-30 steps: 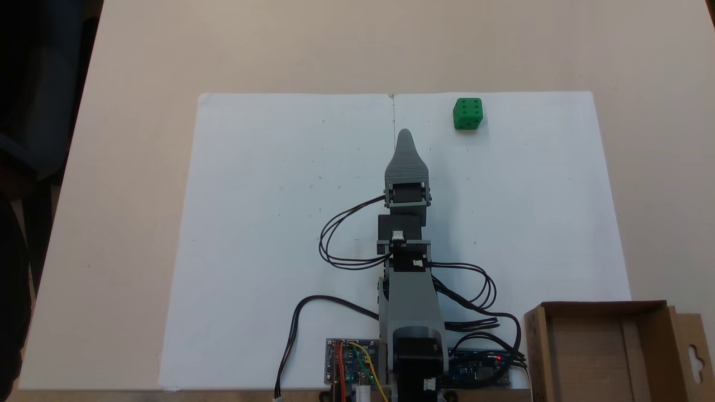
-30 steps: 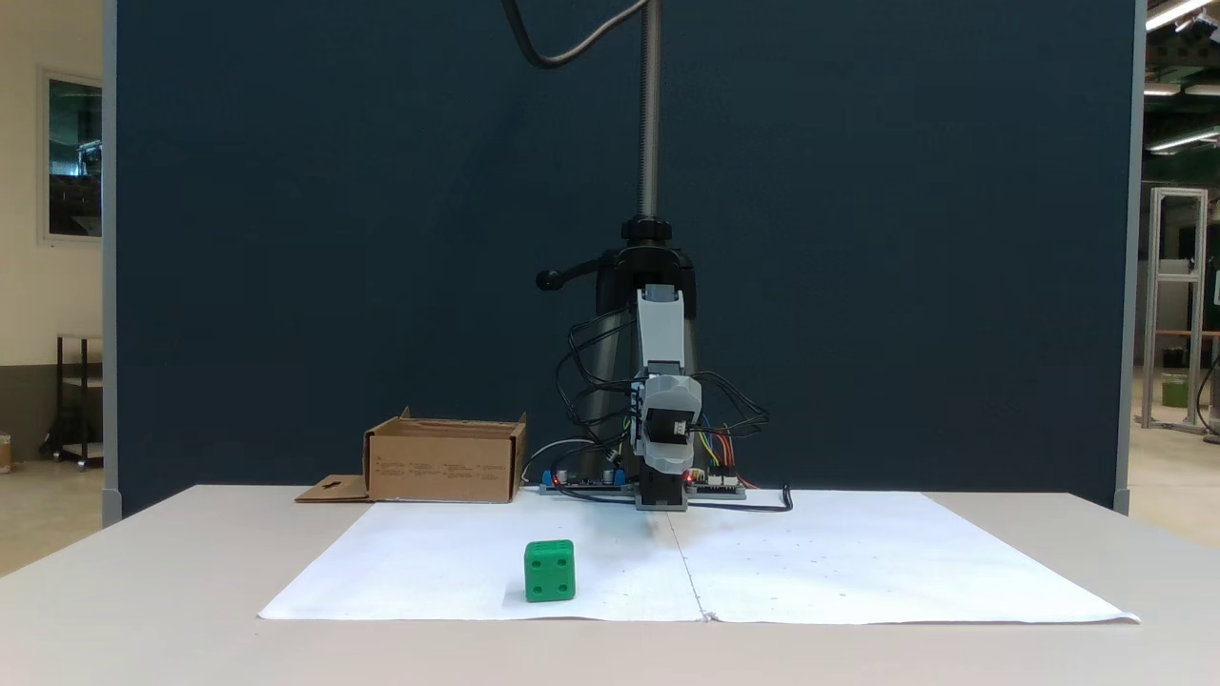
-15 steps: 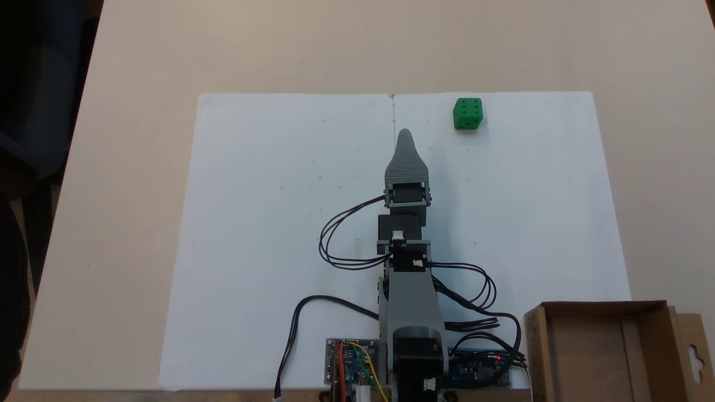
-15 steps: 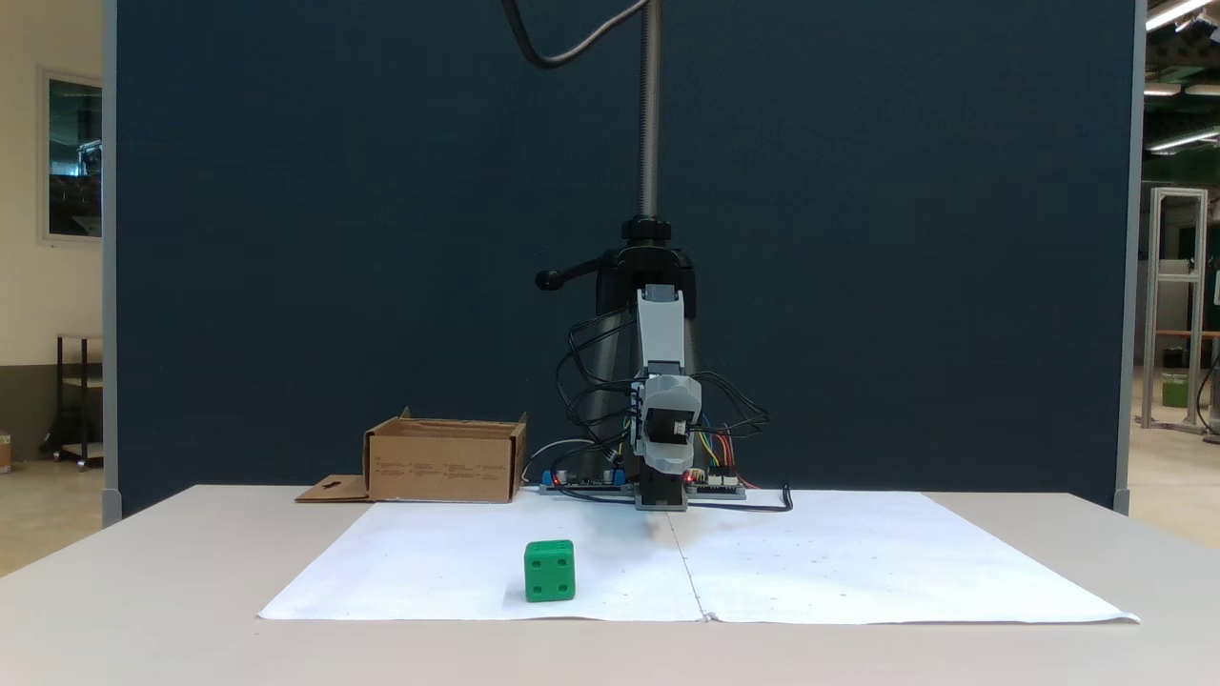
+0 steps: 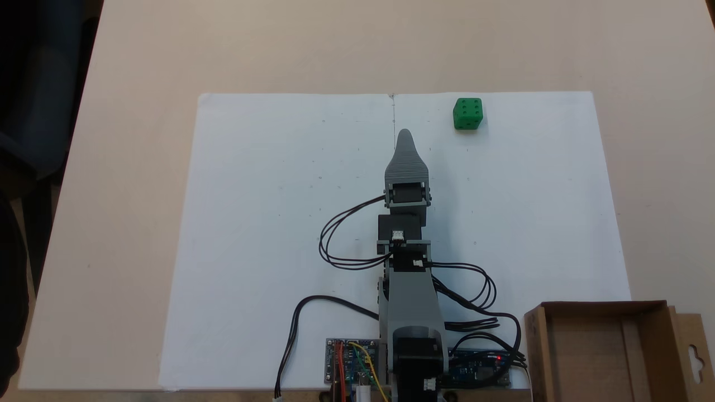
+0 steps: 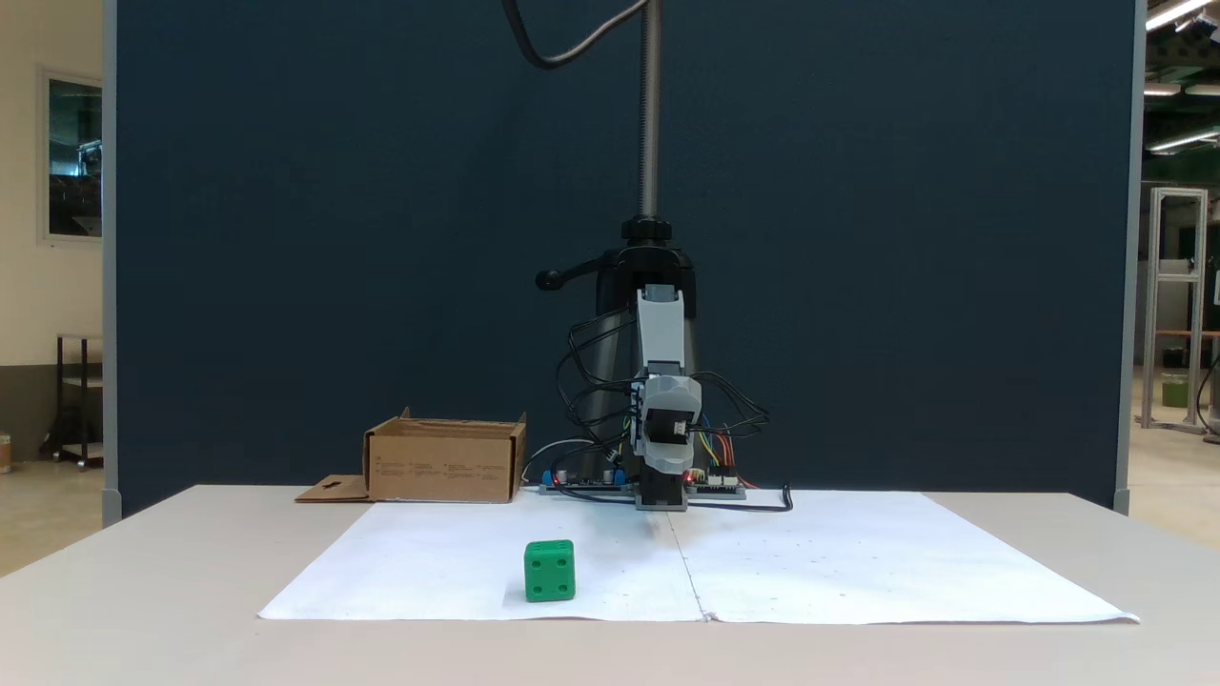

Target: Grasp a green dice and put it in the bin.

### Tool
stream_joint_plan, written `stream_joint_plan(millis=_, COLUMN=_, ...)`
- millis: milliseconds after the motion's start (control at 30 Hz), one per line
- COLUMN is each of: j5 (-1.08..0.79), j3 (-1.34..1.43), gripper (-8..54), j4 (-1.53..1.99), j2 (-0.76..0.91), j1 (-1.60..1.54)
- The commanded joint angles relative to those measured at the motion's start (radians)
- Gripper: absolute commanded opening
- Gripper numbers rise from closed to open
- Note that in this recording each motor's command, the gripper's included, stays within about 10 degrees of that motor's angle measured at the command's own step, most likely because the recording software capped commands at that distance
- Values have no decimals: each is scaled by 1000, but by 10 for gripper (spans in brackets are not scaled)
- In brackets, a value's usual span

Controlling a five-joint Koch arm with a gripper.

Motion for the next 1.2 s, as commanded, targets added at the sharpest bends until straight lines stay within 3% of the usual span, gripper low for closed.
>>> stream_joint_plan(millis=0, j5=-92, j3=18, gripper=406, j4=43, j2=112, j1=-9)
stream_joint_plan(millis=500, j5=-84, j3=-523, gripper=421, j4=974, j2=67, j1=49)
stream_joint_plan(millis=1167, j5=107, j3=-1781, gripper=440, j4=2107, j2=-699, j1=20)
